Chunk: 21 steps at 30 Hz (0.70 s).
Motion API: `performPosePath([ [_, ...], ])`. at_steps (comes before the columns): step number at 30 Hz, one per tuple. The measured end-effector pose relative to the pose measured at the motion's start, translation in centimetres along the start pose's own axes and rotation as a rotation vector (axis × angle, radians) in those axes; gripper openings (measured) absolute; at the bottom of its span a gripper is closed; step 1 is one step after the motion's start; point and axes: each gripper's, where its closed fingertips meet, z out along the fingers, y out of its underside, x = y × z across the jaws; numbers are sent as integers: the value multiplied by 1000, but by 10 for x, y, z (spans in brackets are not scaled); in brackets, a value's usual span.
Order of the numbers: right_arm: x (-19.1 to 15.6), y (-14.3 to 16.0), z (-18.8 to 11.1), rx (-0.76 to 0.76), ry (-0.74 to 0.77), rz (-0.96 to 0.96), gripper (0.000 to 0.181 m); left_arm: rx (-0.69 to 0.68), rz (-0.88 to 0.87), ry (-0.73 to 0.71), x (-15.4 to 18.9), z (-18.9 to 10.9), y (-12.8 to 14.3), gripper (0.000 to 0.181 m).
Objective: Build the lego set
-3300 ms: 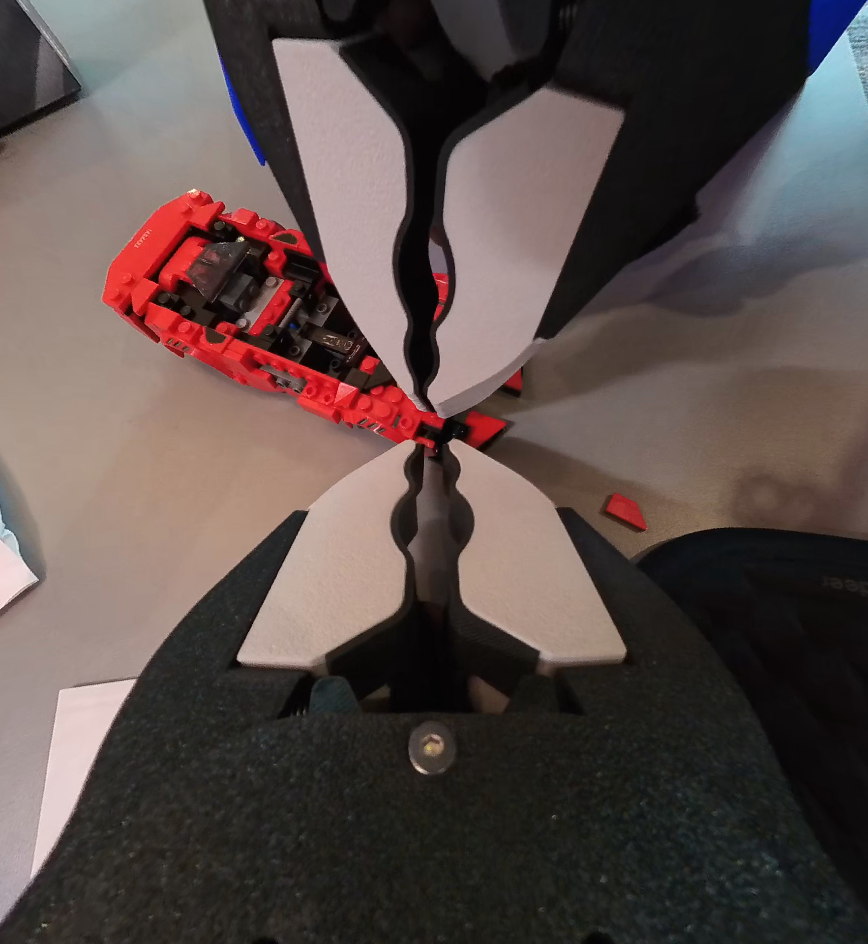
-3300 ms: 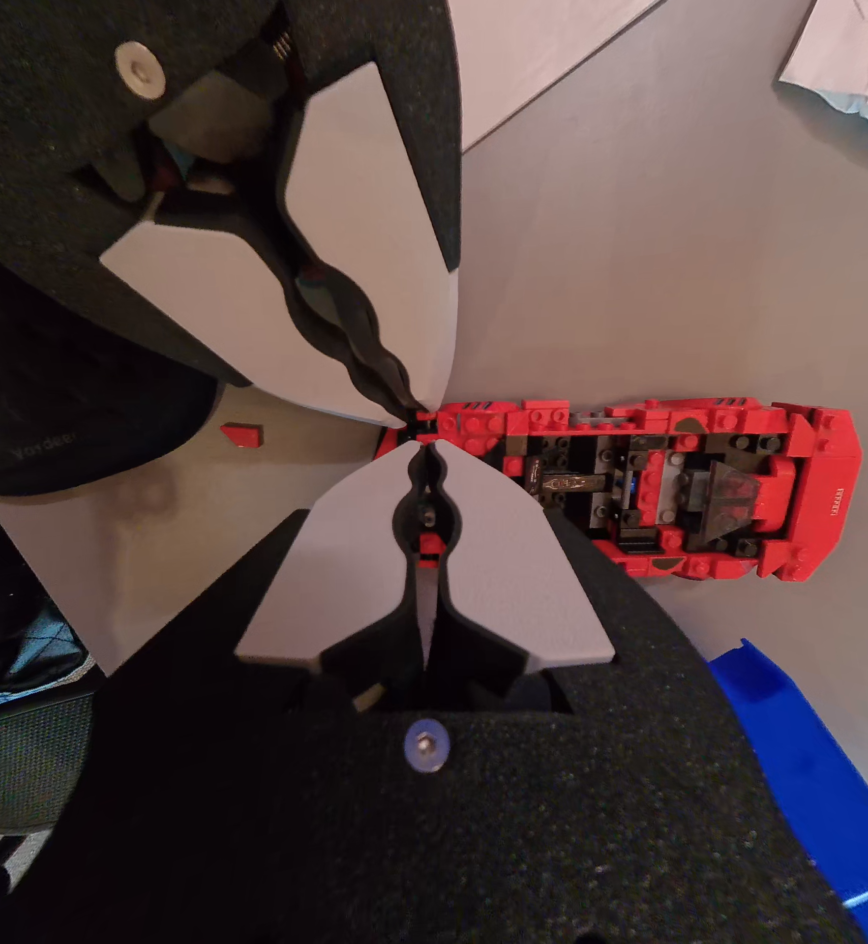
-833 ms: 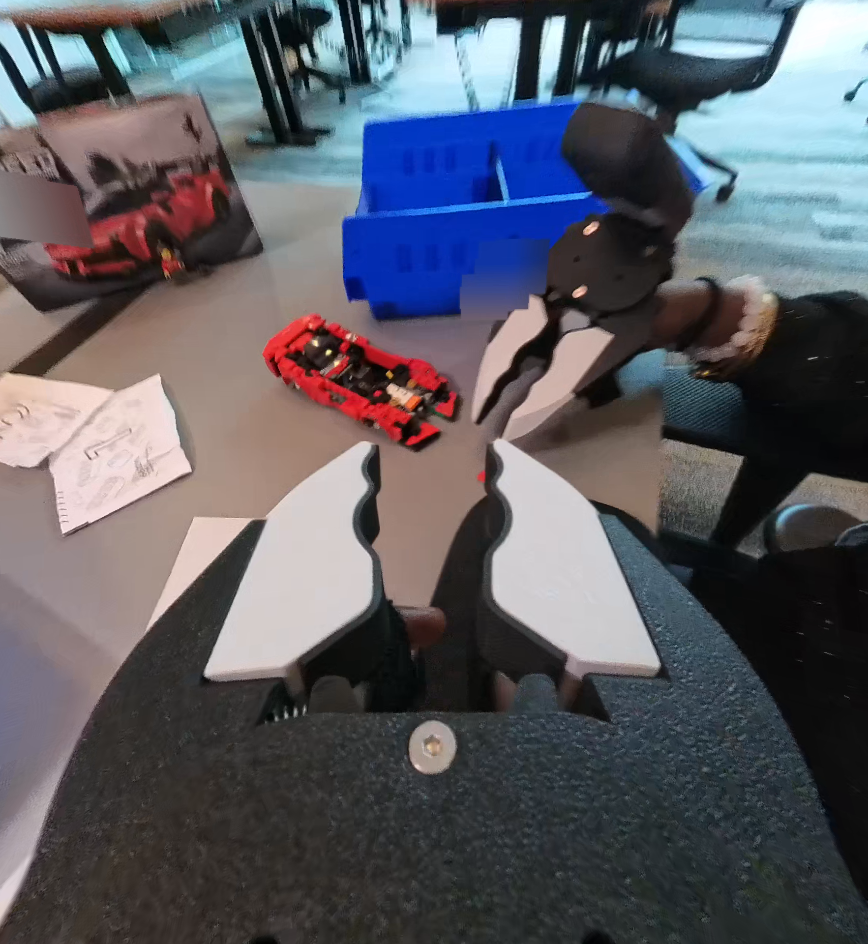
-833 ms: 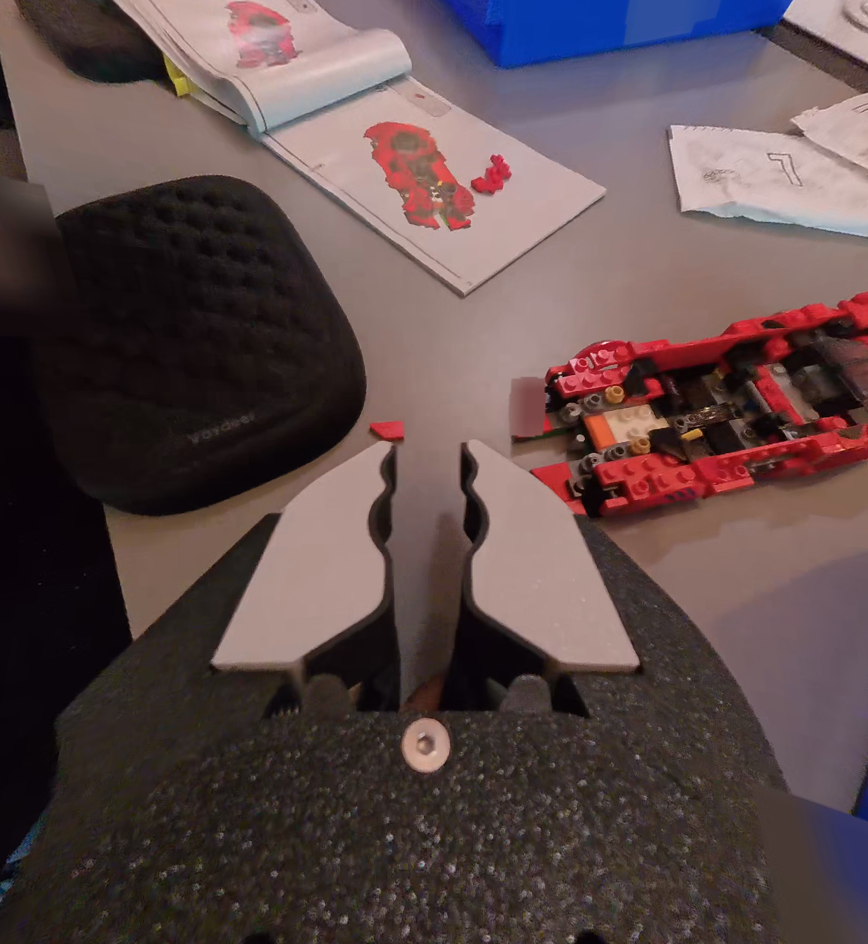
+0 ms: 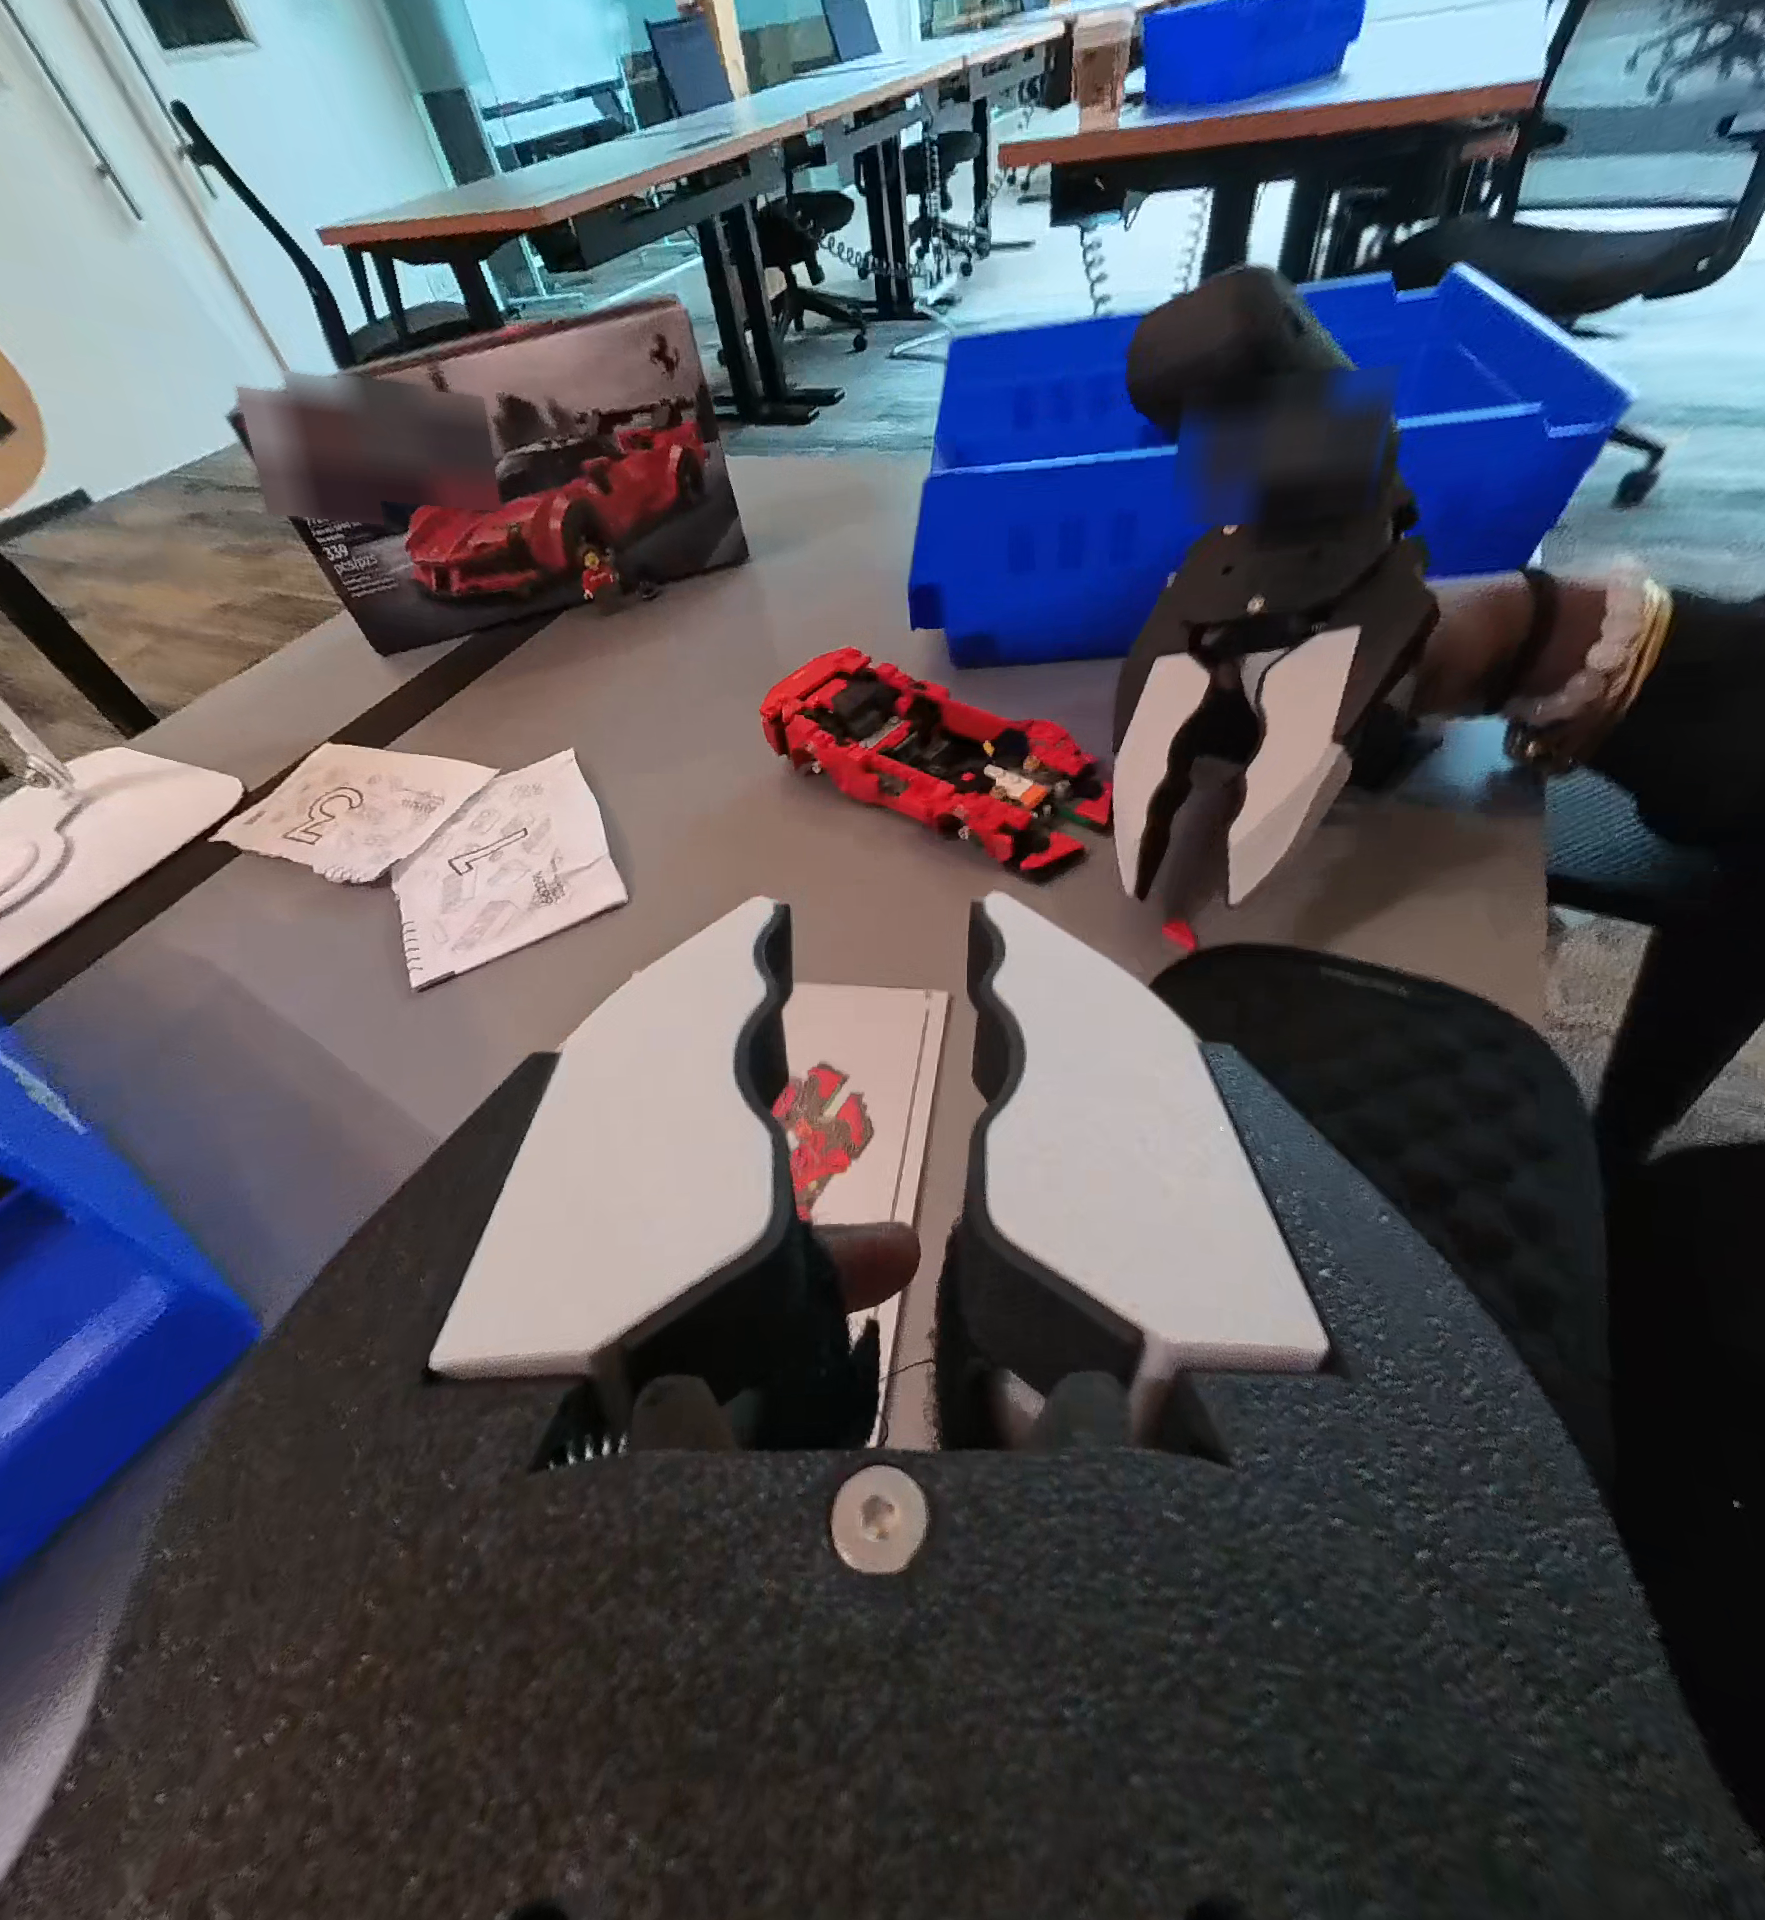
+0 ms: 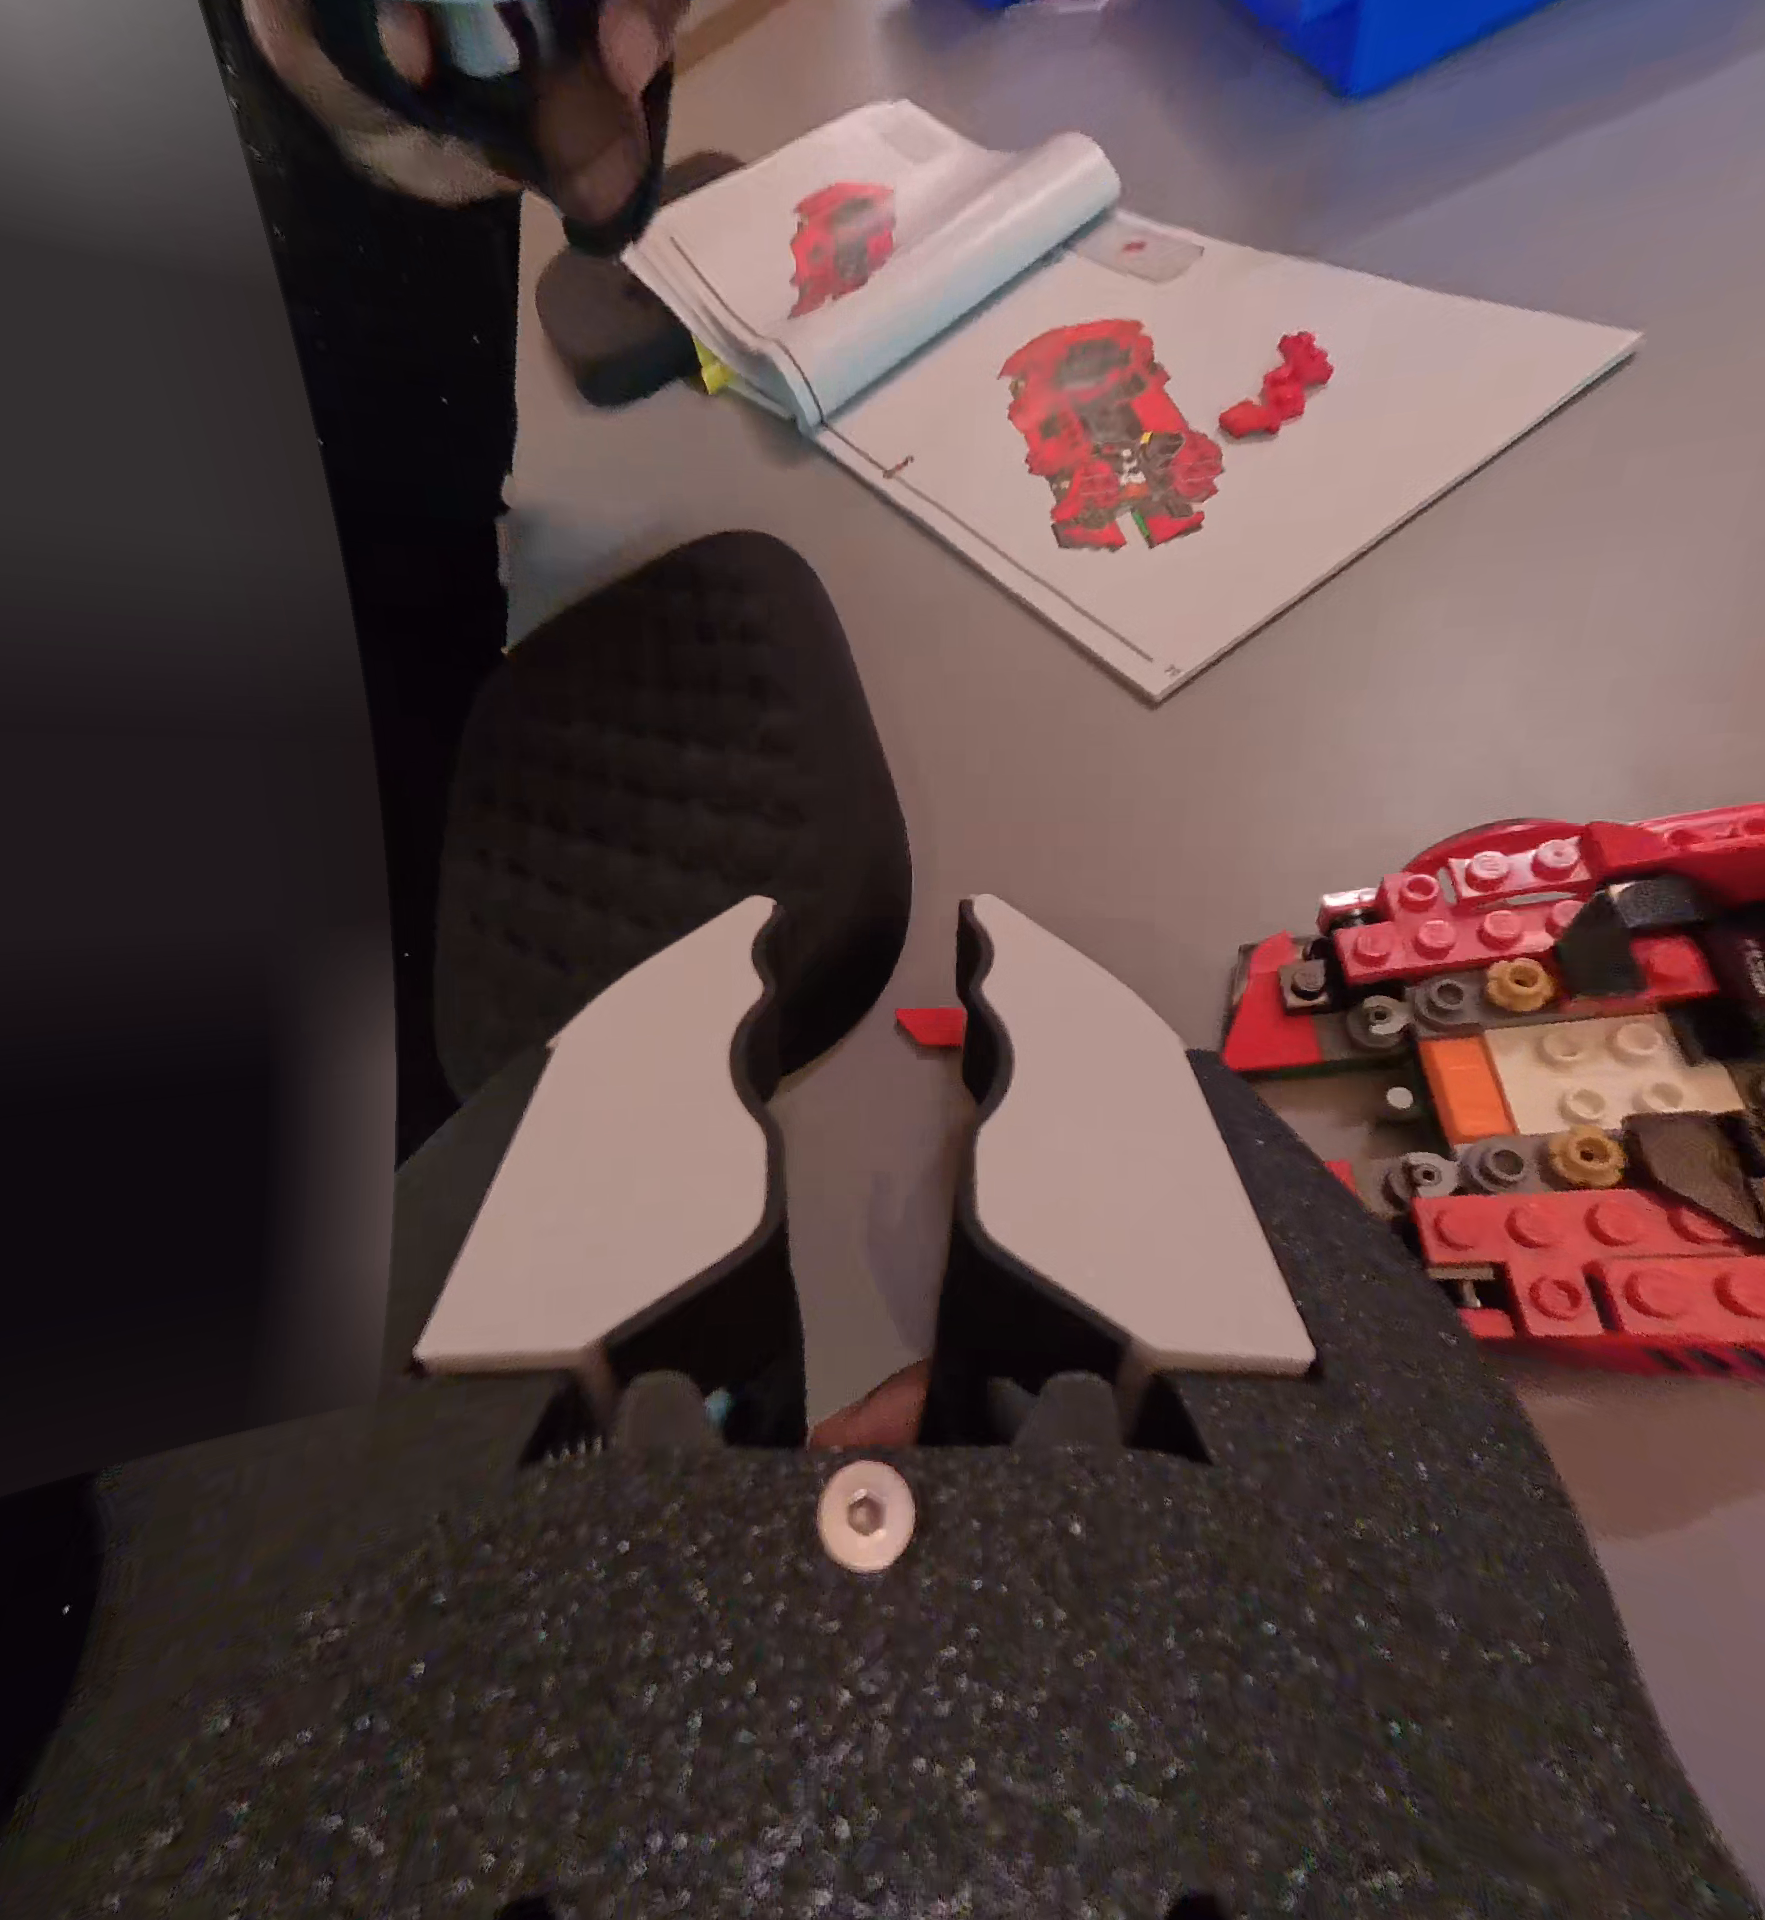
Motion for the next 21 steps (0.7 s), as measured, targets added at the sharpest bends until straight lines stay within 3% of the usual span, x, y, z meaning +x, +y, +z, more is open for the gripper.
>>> performPosePath([
  [4, -7, 0, 0, 6, 37, -112, 32, 2, 0, 9, 7, 9, -6, 34],
  [8, -6, 6, 0, -29, 113, -203, 47, -5, 4, 11, 21, 16, 1, 42],
  [12, -1, 3, -8, 6, 161, -191, 38, -47, 7, 13, 19, 22, 19, 41],
  [21, 16, 27, -1, -202, 264, -307, 23, -97, -9, 70, 20, 31, 39, 36],
])
